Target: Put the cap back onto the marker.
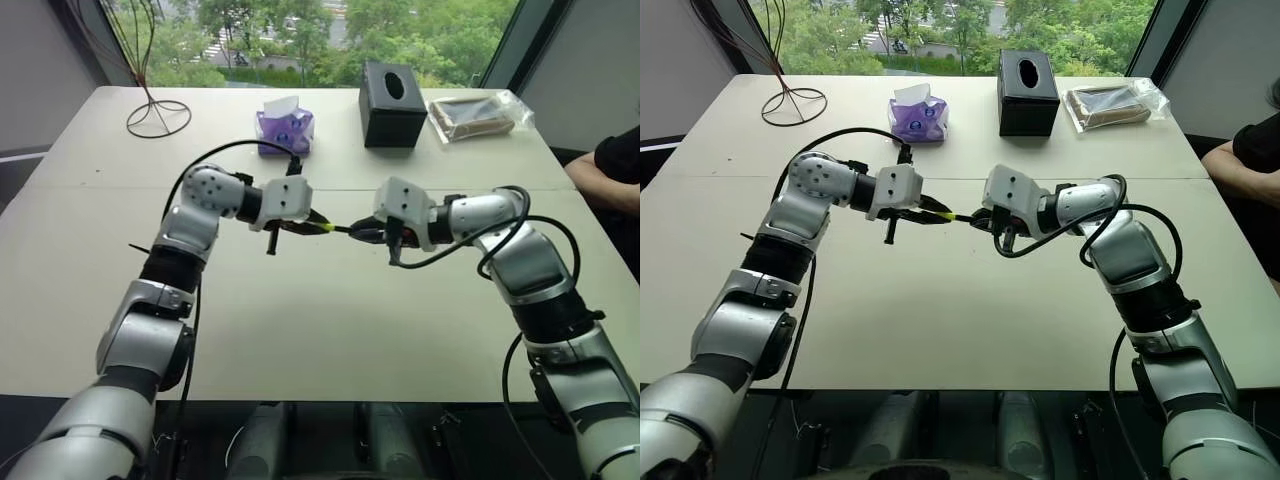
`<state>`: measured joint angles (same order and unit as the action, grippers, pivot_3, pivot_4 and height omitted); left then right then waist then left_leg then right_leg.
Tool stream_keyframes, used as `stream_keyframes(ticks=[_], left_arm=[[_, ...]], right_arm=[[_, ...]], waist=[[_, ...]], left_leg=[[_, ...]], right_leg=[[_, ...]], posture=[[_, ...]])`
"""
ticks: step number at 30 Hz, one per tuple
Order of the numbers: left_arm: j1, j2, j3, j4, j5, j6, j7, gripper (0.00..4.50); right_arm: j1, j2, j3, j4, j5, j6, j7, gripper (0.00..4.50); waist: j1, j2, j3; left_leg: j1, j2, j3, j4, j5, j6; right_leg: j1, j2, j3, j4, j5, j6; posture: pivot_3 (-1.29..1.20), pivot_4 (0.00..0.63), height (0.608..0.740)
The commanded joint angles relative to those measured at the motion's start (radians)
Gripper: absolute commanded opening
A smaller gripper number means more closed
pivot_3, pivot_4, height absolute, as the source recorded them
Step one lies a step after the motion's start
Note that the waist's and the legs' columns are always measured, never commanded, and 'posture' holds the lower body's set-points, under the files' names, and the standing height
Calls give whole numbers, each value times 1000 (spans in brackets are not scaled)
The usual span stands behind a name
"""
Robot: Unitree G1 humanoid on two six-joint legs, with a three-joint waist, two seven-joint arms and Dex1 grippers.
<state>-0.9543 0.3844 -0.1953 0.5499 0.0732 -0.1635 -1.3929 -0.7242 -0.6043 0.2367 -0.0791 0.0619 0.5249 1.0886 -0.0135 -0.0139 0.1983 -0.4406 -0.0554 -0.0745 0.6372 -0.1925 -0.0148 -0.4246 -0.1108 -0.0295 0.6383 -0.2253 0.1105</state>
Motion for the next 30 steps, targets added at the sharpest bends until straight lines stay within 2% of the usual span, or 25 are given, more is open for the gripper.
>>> stream_keyframes(ticks=[1,12,21,30], left_arm=[[8,-118,-72,-46,-71,-10,-31,70],[20,-82,-39,-76,-109,9,-65,70],[-20,-2,-110,-53,-10,8,-112,70],[-66,-36,-155,-59,33,53,-78,70]], right_arm=[[-89,82,-66,-74,70,-36,-66,0],[-75,61,-93,-70,66,-51,-54,0],[-73,18,-58,-55,36,-60,-44,0],[-87,35,-38,-48,18,-24,-73,0]], waist=[[0,0,0],[0,0,0],[0,0,0],[0,0,0]], left_leg=[[0,0,0,0,0,0],[0,0,0,1,0,0],[0,0,0,1,0,0],[0,0,0,3,0,0]], right_leg=[[0,0,0,0,0,0],[0,0,0,2,0,0],[0,0,0,3,0,0],[-1,0,0,6,0,0]], posture=[[0,150,740],[0,150,740],[0,150,740],[0,150,740]])
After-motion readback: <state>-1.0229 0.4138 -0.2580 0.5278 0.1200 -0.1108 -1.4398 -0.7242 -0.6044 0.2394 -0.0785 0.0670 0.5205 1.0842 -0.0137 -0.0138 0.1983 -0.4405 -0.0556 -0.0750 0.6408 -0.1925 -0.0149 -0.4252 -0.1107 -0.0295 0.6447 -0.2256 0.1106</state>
